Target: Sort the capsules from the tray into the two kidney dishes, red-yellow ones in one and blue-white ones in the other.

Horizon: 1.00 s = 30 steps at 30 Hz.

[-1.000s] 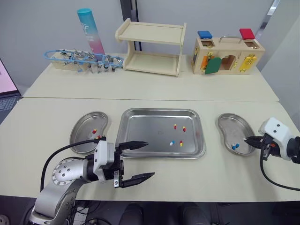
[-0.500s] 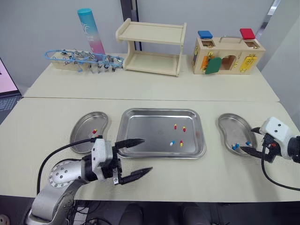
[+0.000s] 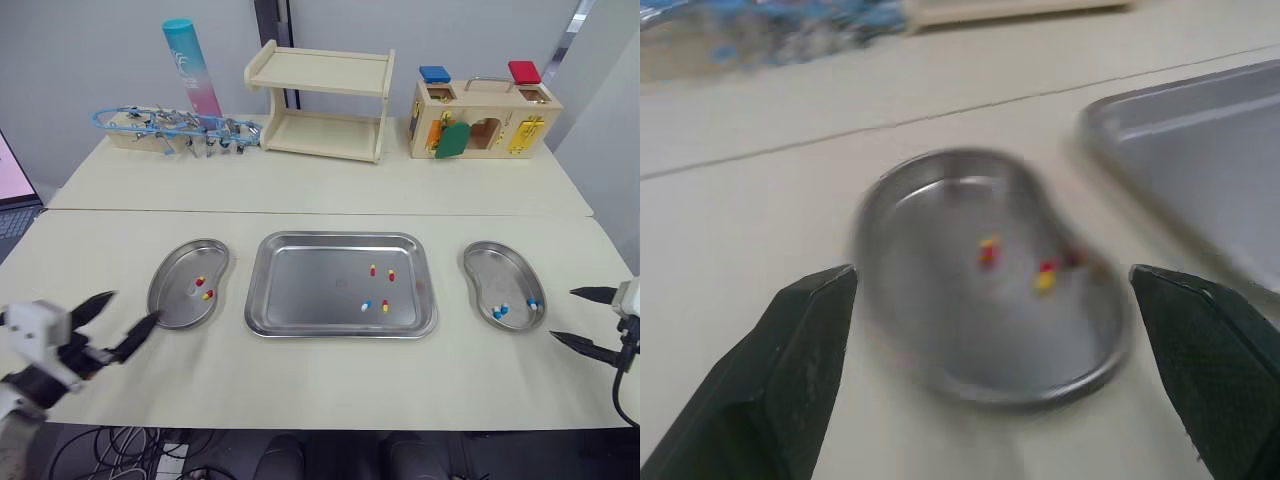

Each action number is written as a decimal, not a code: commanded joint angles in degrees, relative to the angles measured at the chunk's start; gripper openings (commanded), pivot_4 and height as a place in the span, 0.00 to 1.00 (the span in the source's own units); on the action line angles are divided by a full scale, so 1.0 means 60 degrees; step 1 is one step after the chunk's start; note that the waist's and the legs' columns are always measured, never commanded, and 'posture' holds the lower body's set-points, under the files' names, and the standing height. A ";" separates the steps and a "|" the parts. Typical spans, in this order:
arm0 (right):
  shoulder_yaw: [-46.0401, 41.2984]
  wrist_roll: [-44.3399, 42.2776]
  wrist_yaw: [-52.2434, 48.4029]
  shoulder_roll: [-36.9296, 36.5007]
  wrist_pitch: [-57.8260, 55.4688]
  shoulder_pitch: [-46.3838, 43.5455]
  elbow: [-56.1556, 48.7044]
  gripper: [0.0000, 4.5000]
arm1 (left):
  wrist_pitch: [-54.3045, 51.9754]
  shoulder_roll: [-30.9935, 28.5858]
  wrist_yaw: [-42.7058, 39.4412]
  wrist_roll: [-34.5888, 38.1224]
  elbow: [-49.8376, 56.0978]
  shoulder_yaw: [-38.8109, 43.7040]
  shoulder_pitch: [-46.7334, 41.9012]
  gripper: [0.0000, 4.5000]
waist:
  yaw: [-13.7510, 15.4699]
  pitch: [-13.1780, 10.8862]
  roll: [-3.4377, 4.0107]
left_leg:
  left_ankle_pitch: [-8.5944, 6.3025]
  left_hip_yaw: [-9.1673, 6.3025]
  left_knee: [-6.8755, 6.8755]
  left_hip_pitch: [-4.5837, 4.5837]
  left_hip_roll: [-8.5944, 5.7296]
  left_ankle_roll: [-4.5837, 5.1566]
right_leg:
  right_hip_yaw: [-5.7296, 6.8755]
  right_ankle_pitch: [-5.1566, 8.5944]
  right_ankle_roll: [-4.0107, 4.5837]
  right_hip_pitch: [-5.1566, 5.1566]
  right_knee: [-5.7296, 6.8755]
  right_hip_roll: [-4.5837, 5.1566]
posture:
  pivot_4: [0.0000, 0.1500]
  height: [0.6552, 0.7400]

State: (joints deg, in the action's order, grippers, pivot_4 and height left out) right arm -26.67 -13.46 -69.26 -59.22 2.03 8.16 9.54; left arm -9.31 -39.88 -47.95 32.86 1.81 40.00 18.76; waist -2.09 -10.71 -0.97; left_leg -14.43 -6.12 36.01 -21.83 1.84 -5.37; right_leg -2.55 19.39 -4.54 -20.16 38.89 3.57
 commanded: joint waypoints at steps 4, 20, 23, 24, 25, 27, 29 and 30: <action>0.0143 0.0012 -0.0555 -0.0662 0.0685 -0.0464 0.1311 0.99 | 0.0367 -0.0626 -0.0839 -0.0167 -0.1392 0.0783 0.0492 1.00 | -0.0014 0.0001 -0.0001 | 0.0000 0.0010 0.0001 0.0004 0.0000 -0.0001 | -0.0004 0.0000 -0.0001 0.0005 0.0001 0.0003 | 1.00 1.00; 0.0608 -0.0003 -0.0900 -0.0765 0.0600 -0.1028 0.1918 0.99 | 0.0380 -0.0402 -0.1069 -0.0116 -0.1326 0.1050 0.1266 1.00 | -0.0019 0.0002 0.0001 | 0.0000 0.0009 0.0000 0.0004 0.0001 -0.0001 | -0.0004 0.0000 -0.0001 0.0004 0.0003 0.0003 | 1.00 1.00; 0.0685 0.0033 -0.0900 -0.0773 0.0734 -0.1167 0.2121 0.99 | 0.0293 -0.0327 -0.1520 -0.0002 -0.0578 0.0779 0.1619 1.00 | -0.0028 0.0002 0.0001 | 0.0000 0.0010 0.0000 0.0003 0.0001 -0.0001 | -0.0005 0.0000 -0.0001 0.0004 0.0004 0.0003 | 1.00 1.00; 0.0704 0.0043 -0.0906 -0.0775 0.0764 -0.1192 0.2170 0.99 | 0.0189 -0.0276 -0.1643 0.0081 -0.0241 0.0666 0.1750 1.00 | -0.0031 0.0002 0.0001 | 0.0000 0.0011 0.0000 0.0002 0.0001 -0.0002 | -0.0006 0.0000 -0.0001 0.0003 0.0004 0.0003 | 1.00 1.00; 0.0721 0.0046 -0.0920 -0.0780 0.0774 -0.1205 0.2196 0.99 | 0.0130 -0.0276 -0.1881 0.0144 -0.0024 0.0562 0.1868 1.00 | -0.0031 0.0002 0.0001 | 0.0000 0.0012 0.0000 0.0002 0.0001 -0.0002 | -0.0006 0.0000 -0.0001 0.0004 0.0003 0.0004 | 1.00 1.00; 0.0756 0.0051 -0.0937 -0.0789 0.0802 -0.1215 0.2240 0.99 | 0.0030 -0.0182 -0.2299 0.0266 0.0779 0.0212 0.2199 1.00 | -0.0026 0.0002 0.0002 | 0.0000 0.0012 0.0000 0.0002 0.0001 -0.0002 | -0.0006 0.0000 -0.0001 0.0004 0.0003 0.0004 | 1.00 1.00; 0.0777 0.0054 -0.0935 -0.0784 0.0828 -0.1209 0.2267 0.99 | -0.0038 0.0005 -0.2437 0.0387 0.1769 -0.0264 0.2427 1.00 | -0.0024 0.0002 0.0002 | 0.0000 0.0013 0.0001 0.0002 0.0001 -0.0002 | -0.0007 0.0000 -0.0001 0.0005 0.0002 0.0004 | 1.00 1.00; 0.0788 0.0064 -0.0924 -0.0775 0.0853 -0.1204 0.2287 0.99 | -0.0111 0.0102 -0.2456 0.0464 0.2279 -0.0563 0.2502 1.00 | -0.0021 0.0002 0.0002 | 0.0000 0.0015 0.0002 0.0002 0.0001 -0.0002 | -0.0009 -0.0001 -0.0001 0.0007 0.0002 0.0005 | 1.00 1.00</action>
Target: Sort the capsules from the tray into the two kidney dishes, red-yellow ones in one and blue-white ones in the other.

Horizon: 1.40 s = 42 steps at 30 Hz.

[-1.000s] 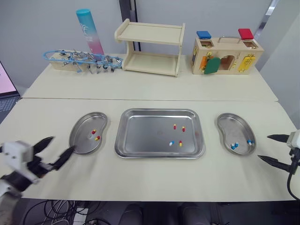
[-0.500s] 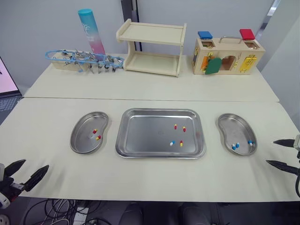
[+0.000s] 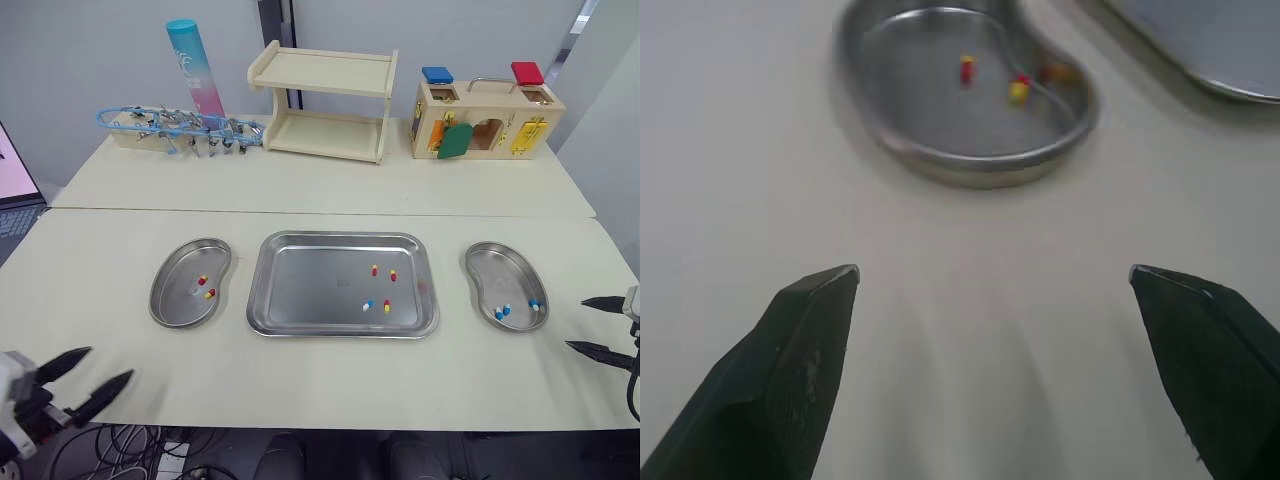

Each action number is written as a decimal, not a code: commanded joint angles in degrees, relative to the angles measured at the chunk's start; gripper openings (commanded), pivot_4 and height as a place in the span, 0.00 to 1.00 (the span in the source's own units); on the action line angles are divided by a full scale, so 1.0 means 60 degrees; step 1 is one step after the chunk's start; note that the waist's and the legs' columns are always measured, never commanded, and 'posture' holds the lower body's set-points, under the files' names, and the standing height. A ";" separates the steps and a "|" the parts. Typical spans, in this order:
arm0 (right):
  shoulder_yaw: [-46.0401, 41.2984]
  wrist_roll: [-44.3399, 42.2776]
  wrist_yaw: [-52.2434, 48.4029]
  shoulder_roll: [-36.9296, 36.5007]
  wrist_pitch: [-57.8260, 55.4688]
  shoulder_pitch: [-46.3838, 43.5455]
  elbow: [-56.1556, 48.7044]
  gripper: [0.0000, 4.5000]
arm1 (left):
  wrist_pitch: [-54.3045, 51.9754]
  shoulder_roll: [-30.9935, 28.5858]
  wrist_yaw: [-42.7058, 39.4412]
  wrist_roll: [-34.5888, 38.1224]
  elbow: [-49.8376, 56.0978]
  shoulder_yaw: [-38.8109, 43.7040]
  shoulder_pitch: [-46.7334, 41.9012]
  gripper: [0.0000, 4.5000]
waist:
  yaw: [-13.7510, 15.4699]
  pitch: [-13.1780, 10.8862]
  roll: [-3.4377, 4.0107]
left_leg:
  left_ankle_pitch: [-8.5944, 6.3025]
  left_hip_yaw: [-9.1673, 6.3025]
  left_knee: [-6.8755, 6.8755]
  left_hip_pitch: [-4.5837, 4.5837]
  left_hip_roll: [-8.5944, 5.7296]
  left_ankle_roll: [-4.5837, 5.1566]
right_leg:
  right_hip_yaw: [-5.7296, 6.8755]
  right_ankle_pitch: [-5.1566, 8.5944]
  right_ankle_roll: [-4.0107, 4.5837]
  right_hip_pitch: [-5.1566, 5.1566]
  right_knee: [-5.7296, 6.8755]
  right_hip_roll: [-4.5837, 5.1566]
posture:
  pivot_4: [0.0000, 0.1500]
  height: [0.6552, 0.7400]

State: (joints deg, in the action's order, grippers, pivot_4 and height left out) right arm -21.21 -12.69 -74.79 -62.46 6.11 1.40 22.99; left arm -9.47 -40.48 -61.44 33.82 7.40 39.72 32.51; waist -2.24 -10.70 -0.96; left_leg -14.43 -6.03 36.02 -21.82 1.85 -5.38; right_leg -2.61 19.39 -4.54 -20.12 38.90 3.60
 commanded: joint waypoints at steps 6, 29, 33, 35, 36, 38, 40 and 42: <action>-0.0080 0.0014 0.0034 -0.0273 0.0309 -0.0076 0.0110 0.99 | -0.0239 0.0513 -0.0148 0.0237 0.3819 -0.2960 -0.0232 1.00 | 0.0046 0.0002 0.0003 | 0.0000 0.0005 0.0004 0.0001 0.0000 0.0000 | -0.0005 -0.0001 -0.0001 0.0005 -0.0001 0.0001 | 1.00 1.00; 0.1792 -0.1397 0.0485 -0.0360 -0.4281 -0.2415 -0.5487 0.99 | 0.1538 0.1107 -0.0212 -0.0791 0.3226 -0.5361 -0.1362 1.00 | -0.0025 0.0026 0.0049 | 0.0001 -0.0017 0.0005 0.0003 0.0000 0.0000 | 0.0010 0.0000 -0.0001 0.0007 0.0003 -0.0004 | 1.00 1.00; 0.3487 -0.0904 0.0047 0.0041 -0.3979 -0.3549 -0.5963 0.79 | 0.1720 0.1192 -0.0158 -0.0917 0.3147 -0.5509 -0.1351 1.00 | 0.0099 0.0020 0.0039 | 0.0000 -0.0010 0.0008 -0.0018 -0.0002 0.0000 | 0.0011 -0.0001 -0.0004 -0.0002 -0.0015 0.0003 | 1.00 1.00; 0.4287 -0.0552 -0.0105 0.0401 -0.3812 -0.4087 -0.5967 0.62 | 0.1863 0.1278 -0.0113 -0.1017 0.3072 -0.5614 -0.1331 1.00 | 0.0089 0.0019 0.0038 | 0.0001 -0.0015 0.0008 -0.0019 -0.0002 0.0000 | 0.0016 -0.0002 -0.0004 -0.0004 -0.0012 0.0003 | 1.00 1.00; 0.4676 -0.0311 -0.0112 0.0643 -0.3689 -0.4373 -0.5912 0.56 | 0.1941 0.1325 -0.0086 -0.1072 0.3014 -0.5671 -0.1331 1.00 | 0.0084 0.0019 0.0038 | 0.0001 -0.0015 0.0008 -0.0015 -0.0002 0.0000 | 0.0016 -0.0002 -0.0004 -0.0005 -0.0007 0.0002 | 1.00 1.00; 0.5452 0.0179 0.0022 0.1278 -0.3694 -0.5025 -0.5743 0.56 | 0.2070 0.1386 -0.0033 -0.1160 0.2900 -0.5781 -0.1353 1.00 | 0.0069 0.0018 0.0036 | 0.0001 -0.0014 0.0008 -0.0011 -0.0002 0.0000 | 0.0013 -0.0002 -0.0003 -0.0005 -0.0004 0.0001 | 1.00 1.00; 0.6236 0.0777 0.0142 0.1877 -0.3874 -0.5657 -0.5526 0.56 | 0.2139 0.1427 0.0016 -0.1197 0.2867 -0.5850 -0.1375 1.00 | 0.0017 0.0018 0.0037 | 0.0001 -0.0015 0.0008 -0.0009 -0.0002 -0.0001 | 0.0012 -0.0002 -0.0003 -0.0008 0.0001 0.0000 | 1.00 1.00; 0.6851 0.1315 0.0214 0.2358 -0.4108 -0.6177 -0.5271 0.56 | 0.2120 0.1438 0.0074 -0.1197 0.2897 -0.5900 -0.1411 1.00 | 0.0010 0.0018 0.0035 | 0.0001 -0.0024 0.0007 -0.0008 -0.0001 0.0000 | 0.0015 -0.0002 -0.0002 -0.0012 0.0007 -0.0003 | 1.00 1.00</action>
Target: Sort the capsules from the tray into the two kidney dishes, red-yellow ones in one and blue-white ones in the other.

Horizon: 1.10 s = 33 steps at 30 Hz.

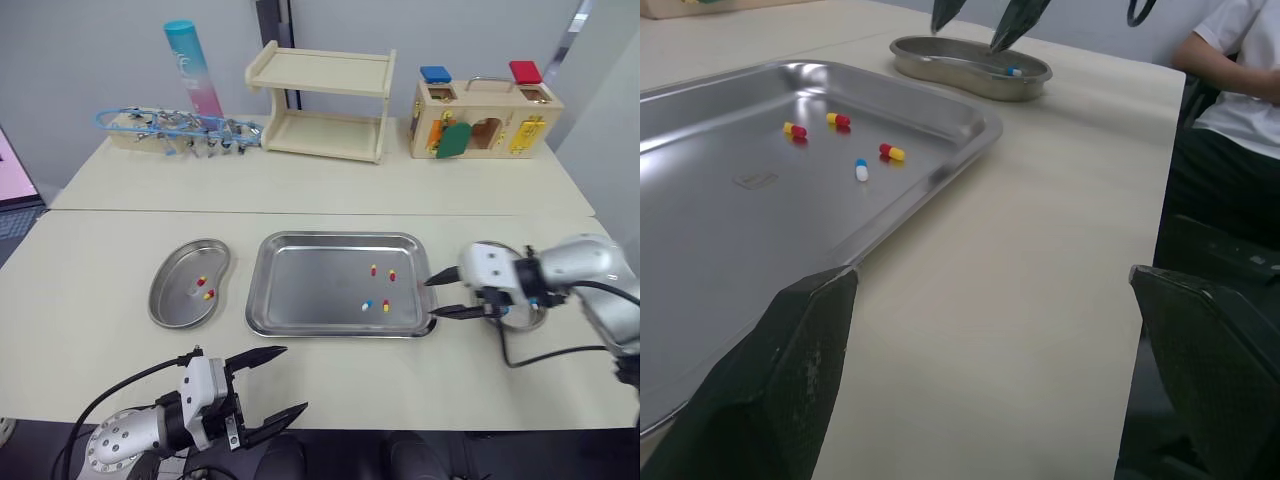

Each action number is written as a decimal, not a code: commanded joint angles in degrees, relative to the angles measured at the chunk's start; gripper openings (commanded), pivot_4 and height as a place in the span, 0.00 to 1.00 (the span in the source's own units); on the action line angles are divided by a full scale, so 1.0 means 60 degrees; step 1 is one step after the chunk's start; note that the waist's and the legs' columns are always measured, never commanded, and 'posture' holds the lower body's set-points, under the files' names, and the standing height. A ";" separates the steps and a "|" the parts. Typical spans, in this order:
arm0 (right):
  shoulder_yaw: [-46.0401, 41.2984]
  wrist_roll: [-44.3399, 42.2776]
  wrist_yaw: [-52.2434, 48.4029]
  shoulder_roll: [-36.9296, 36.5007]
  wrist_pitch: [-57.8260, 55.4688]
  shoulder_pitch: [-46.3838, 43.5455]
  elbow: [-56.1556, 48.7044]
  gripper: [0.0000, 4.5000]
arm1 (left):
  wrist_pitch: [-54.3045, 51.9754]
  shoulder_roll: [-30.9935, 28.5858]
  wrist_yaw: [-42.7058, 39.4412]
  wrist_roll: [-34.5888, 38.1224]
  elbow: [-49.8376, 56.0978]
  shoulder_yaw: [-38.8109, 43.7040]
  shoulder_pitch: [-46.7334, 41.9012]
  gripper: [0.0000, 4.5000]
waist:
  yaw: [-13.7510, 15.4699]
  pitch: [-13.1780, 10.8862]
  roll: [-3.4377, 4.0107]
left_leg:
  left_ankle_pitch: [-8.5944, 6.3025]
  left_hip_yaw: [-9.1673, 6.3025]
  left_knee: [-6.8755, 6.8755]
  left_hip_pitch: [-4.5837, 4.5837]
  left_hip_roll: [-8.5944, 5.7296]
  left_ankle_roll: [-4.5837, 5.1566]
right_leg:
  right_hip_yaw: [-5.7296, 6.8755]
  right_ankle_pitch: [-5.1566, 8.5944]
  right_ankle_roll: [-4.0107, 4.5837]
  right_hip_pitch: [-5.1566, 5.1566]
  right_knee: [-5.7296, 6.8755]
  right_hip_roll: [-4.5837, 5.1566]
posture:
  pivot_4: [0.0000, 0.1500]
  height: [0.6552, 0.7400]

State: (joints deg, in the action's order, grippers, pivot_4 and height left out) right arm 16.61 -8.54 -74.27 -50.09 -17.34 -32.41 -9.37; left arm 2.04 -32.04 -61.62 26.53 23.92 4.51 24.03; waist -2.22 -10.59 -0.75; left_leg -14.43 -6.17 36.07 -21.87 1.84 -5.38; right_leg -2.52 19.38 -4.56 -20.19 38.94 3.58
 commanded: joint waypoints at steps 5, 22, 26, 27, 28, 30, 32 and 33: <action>0.1673 0.1503 0.0294 0.1623 -0.0612 -0.1681 0.0968 0.56 | 0.0079 -0.0016 0.0184 0.0106 0.0210 -0.0101 -0.0048 1.00 | 0.0041 0.0000 -0.0001 | 0.0000 0.0000 0.0001 -0.0007 0.0000 0.0000 | 0.0000 0.0000 0.0000 -0.0005 -0.0004 0.0001 | 1.00 1.00; 0.2833 0.2669 -0.0483 0.3089 0.0223 -0.3080 0.3342 0.56 | 0.0015 -0.0026 0.0380 0.0042 0.0404 -0.0231 -0.0162 1.00 | 0.0038 0.0000 0.0000 | 0.0000 -0.0005 0.0000 -0.0004 0.0000 0.0000 | 0.0004 -0.0001 0.0001 -0.0010 0.0003 0.0001 | 1.00 1.00; 0.2814 0.2801 -0.0511 0.3192 0.0371 -0.3059 0.3556 0.56 | -0.0075 -0.0085 0.0481 0.0075 0.0523 -0.0256 -0.0175 1.00 | 0.0037 -0.0001 0.0000 | 0.0000 -0.0006 0.0000 -0.0004 0.0000 0.0000 | 0.0003 -0.0001 0.0002 -0.0011 0.0005 0.0000 | 1.00 1.00; 0.2809 0.2829 -0.0517 0.3211 0.0396 -0.3049 0.3598 0.51 | -0.0099 -0.0098 0.0500 0.0084 0.0545 -0.0255 -0.0188 1.00 | 0.0037 0.0000 0.0000 | 0.0000 -0.0006 0.0000 -0.0005 0.0000 0.0000 | 0.0004 -0.0001 0.0001 -0.0011 0.0005 0.0000 | 1.00 1.00; 0.2815 0.2866 -0.0511 0.3234 0.0353 -0.3050 0.3650 0.46 | -0.0136 -0.0117 0.0526 0.0091 0.0569 -0.0250 -0.0226 1.00 | 0.0037 0.0000 0.0000 | 0.0000 -0.0006 0.0000 -0.0004 0.0000 0.0000 | 0.0004 -0.0001 0.0001 -0.0011 0.0005 0.0000 | 1.00 1.00; 0.2834 0.2944 -0.0483 0.3264 0.0360 -0.3055 0.3759 0.37 | -0.0177 -0.0134 0.0572 0.0084 0.0588 -0.0269 -0.0299 1.00 | 0.0037 0.0000 0.0000 | 0.0000 -0.0007 0.0000 -0.0004 0.0000 0.0000 | 0.0004 -0.0001 0.0001 -0.0011 0.0005 0.0000 | 1.00 1.00; 0.2839 0.2988 -0.0484 0.3279 0.0392 -0.3056 0.3804 0.24 | -0.0205 -0.0145 0.0609 0.0081 0.0615 -0.0294 -0.0329 1.00 | 0.0037 0.0000 0.0000 | 0.0000 -0.0007 0.0000 -0.0003 0.0000 0.0000 | 0.0004 -0.0001 0.0002 -0.0010 0.0005 0.0000 | 1.00 1.00; 0.2837 0.2997 -0.0494 0.3284 0.0404 -0.3058 0.3813 0.17 | -0.0223 -0.0150 0.0622 0.0083 0.0631 -0.0301 -0.0339 1.00 | 0.0037 0.0000 0.0001 | 0.0000 -0.0007 0.0000 -0.0003 0.0000 0.0000 | 0.0004 -0.0001 0.0002 -0.0010 0.0005 0.0000 | 1.00 1.00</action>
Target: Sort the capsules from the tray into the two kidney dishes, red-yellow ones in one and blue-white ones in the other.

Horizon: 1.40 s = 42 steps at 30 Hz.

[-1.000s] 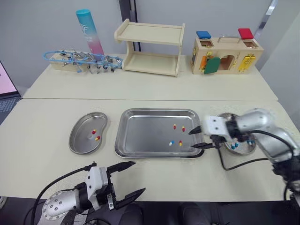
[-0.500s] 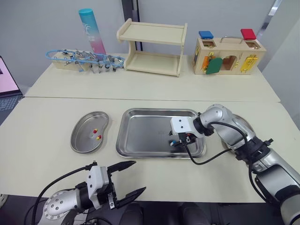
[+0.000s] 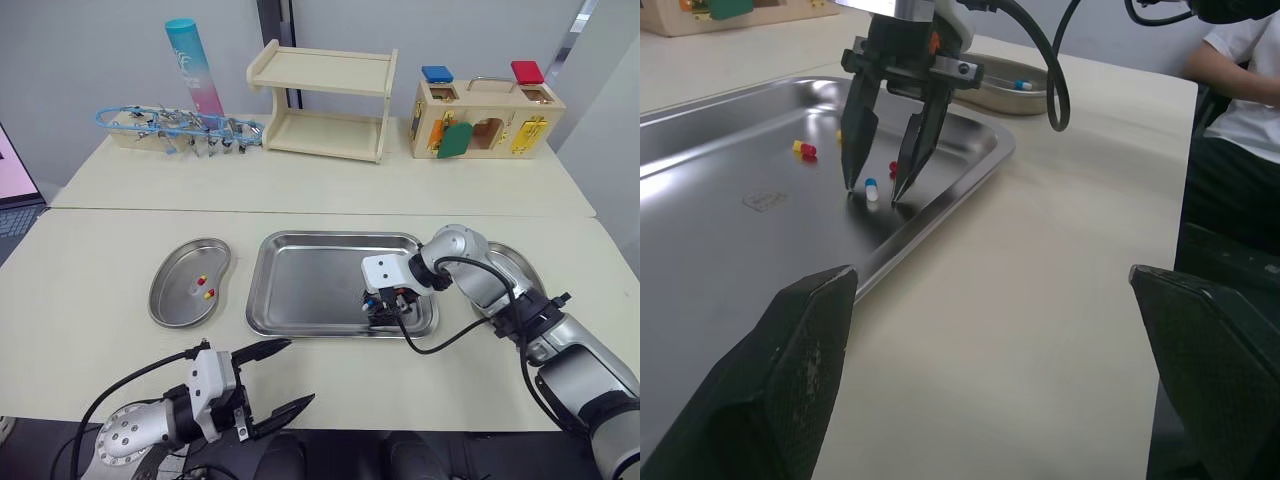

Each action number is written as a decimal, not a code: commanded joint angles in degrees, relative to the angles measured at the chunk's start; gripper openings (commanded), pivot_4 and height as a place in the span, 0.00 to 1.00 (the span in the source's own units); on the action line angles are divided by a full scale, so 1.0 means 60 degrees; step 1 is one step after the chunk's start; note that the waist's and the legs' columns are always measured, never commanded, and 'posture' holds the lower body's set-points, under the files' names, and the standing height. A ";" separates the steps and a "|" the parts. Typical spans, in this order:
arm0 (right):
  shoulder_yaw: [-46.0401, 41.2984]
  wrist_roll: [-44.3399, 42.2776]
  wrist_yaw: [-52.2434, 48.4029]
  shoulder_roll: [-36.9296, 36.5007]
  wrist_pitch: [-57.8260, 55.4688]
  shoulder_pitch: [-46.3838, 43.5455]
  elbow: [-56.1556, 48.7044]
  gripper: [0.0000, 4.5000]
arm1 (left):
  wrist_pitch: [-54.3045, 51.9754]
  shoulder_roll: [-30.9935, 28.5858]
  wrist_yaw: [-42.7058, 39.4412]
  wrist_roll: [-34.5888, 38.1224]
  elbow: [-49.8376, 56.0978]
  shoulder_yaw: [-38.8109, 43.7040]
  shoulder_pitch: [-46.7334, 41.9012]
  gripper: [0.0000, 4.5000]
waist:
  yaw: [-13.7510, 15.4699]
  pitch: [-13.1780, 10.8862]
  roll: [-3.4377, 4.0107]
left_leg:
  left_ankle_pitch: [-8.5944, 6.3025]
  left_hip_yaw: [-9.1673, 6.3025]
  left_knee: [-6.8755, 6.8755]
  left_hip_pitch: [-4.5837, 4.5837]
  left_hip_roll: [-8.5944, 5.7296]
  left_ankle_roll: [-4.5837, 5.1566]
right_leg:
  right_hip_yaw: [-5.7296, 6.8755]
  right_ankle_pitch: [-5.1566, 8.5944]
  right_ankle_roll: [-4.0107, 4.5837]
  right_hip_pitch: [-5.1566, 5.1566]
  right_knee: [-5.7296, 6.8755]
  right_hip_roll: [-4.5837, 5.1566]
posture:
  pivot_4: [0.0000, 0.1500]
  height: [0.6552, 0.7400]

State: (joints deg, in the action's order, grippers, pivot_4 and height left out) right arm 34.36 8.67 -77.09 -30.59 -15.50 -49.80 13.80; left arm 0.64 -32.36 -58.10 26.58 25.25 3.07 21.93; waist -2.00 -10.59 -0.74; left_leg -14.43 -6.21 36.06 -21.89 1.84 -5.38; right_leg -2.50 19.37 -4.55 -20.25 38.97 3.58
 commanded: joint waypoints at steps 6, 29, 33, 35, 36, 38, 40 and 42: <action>-0.0270 0.0051 -0.0072 0.0089 0.0325 -0.0161 -0.0149 0.00 | -0.0044 -0.0099 0.0070 0.0097 0.0466 -0.0076 -0.0016 1.00 | 0.0000 0.0000 0.0000 | 0.0000 0.0000 0.0000 0.0000 0.0000 0.0000 | 0.0000 0.0000 0.0000 0.0000 -0.0001 0.0000 | 1.00 1.00; -0.6162 -0.2475 0.1248 -0.4482 -0.3950 0.4726 -0.5358 0.00 | 0.0183 -0.0084 -0.0937 0.0127 -0.0199 -0.1018 -0.1379 1.00 | 0.0013 -0.0006 -0.0006 | -0.0001 0.0007 -0.0001 -0.0010 -0.0001 0.0002 | -0.0002 0.0000 0.0000 0.0004 -0.0008 0.0001 | 1.00 1.00; -0.6953 -0.2562 0.1551 -0.5033 -0.3833 0.5830 -0.4824 0.00 | 0.0301 -0.0114 -0.1218 0.0045 -0.0394 -0.1200 -0.1670 1.00 | 0.0021 -0.0005 -0.0005 | -0.0001 0.0011 -0.0001 -0.0003 -0.0001 0.0003 | -0.0007 0.0000 -0.0001 0.0006 -0.0007 0.0000 | 1.00 1.00; -0.7005 -0.2541 0.1837 -0.5052 -0.3914 0.6056 -0.4542 0.00 | 0.0270 -0.0097 -0.1220 0.0059 -0.0457 -0.1222 -0.1820 1.00 | 0.0017 -0.0006 -0.0007 | -0.0001 0.0013 0.0000 -0.0006 -0.0001 0.0002 | -0.0007 0.0000 -0.0001 0.0007 -0.0009 0.0001 | 1.00 1.00; -0.6967 -0.2498 0.1969 -0.5048 -0.3916 0.6090 -0.4396 0.00 | 0.0252 -0.0093 -0.1208 0.0071 -0.0479 -0.1227 -0.1878 1.00 | 0.0007 -0.0006 -0.0007 | -0.0001 0.0014 0.0000 -0.0005 -0.0001 0.0002 | -0.0010 0.0000 -0.0001 0.0007 -0.0009 0.0001 | 1.00 1.00; -0.6859 -0.2354 0.2317 -0.5020 -0.3936 0.6047 -0.4085 0.00 | 0.0232 -0.0100 -0.1194 0.0085 -0.0496 -0.1231 -0.1943 1.00 | 0.0005 -0.0005 -0.0004 | -0.0001 0.0013 0.0000 -0.0002 -0.0001 0.0003 | -0.0010 0.0000 -0.0001 0.0007 -0.0005 0.0000 | 1.00 1.00; -0.6736 -0.2196 0.2585 -0.5051 -0.3732 0.6010 -0.3716 0.07 | 0.0226 -0.0106 -0.1182 0.0087 -0.0498 -0.1225 -0.1955 1.00 | 0.0010 -0.0006 -0.0006 | -0.0001 0.0018 0.0000 -0.0002 -0.0001 0.0002 | -0.0014 0.0000 -0.0001 0.0006 -0.0006 0.0001 | 1.00 1.00; -0.6713 -0.2179 0.2782 -0.5022 -0.3548 0.5960 -0.3466 0.19 | 0.0222 -0.0119 -0.1179 0.0104 -0.0490 -0.1197 -0.1939 1.00 | 0.0022 -0.0006 -0.0006 | -0.0001 0.0016 0.0000 -0.0005 -0.0001 0.0002 | -0.0012 0.0001 -0.0001 0.0006 -0.0010 0.0001 | 1.00 1.00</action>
State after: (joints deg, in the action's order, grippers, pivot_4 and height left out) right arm -5.34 -5.09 -61.58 -60.07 -38.08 -12.90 -7.32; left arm 1.49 -32.51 -64.93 26.63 21.70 -4.32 10.37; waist -1.86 -10.63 -0.78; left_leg -14.43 -6.11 36.06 -21.92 1.83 -5.37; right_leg -2.57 19.38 -4.55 -20.22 38.91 3.59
